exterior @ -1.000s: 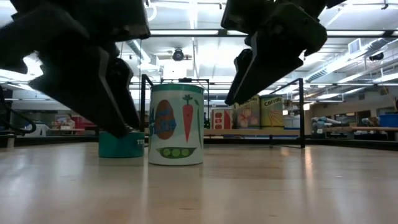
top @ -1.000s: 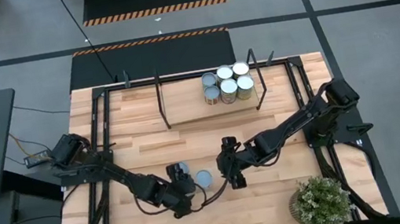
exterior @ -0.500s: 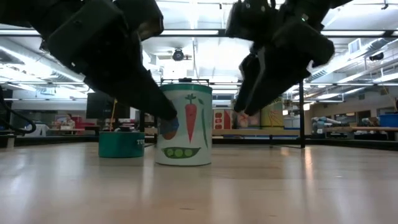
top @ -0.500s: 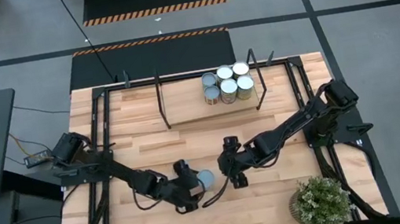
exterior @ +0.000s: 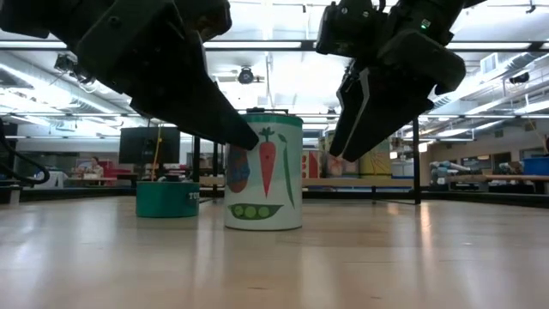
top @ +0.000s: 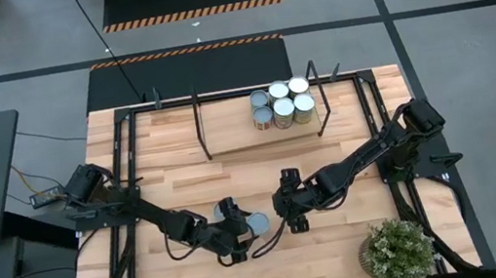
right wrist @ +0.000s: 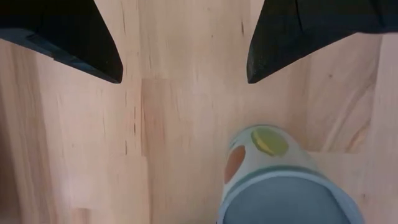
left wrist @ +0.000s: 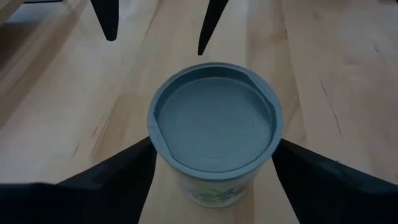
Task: Pick and place cans onto a shelf
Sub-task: Put the canned mix vegetable on the shelf
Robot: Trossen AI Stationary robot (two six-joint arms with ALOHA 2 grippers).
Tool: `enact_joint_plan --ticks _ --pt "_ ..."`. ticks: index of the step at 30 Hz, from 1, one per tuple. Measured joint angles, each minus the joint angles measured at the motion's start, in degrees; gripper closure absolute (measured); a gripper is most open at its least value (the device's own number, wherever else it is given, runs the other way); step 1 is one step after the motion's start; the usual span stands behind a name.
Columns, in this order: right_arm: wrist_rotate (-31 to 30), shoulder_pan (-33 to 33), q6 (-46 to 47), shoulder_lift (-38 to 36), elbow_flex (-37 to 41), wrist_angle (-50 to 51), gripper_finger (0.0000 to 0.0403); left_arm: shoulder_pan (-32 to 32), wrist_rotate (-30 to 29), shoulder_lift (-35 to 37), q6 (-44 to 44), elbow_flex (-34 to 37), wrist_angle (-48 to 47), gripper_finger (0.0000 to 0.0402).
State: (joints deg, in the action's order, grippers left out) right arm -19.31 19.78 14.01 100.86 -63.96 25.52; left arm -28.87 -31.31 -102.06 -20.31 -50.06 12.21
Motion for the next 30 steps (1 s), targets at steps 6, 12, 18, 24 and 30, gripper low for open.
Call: enact_joint_plan --ticks 6,12,18,24,30 --pt "-0.16 0.11 1.21 -0.02 0.0 -0.39 0.0053 0.84 0.22 0.0 0.06 0.0 0.39 0.0108" --pt "-0.17 0.74 1.51 -0.02 0.0 -0.89 0.0053 1.12 0.25 0.0 1.62 0.0 0.45 0.012" --pt "-0.15 1.55 1.97 -0.04 0.0 -0.08 0.0053 1.12 -0.39 0.15 3.59 0.0 0.42 0.0122" --pt "-0.16 1.54 4.4 -1.39 0.0 4.08 0.0053 1.29 -0.97 1.75 5.68 -0.02 0.5 0.0122" --pt "-2.1 1.64 5.96 -5.16 -0.02 7.33 0.0053 2.8 -1.26 6.88 8.71 -0.07 -0.93 0.0122"
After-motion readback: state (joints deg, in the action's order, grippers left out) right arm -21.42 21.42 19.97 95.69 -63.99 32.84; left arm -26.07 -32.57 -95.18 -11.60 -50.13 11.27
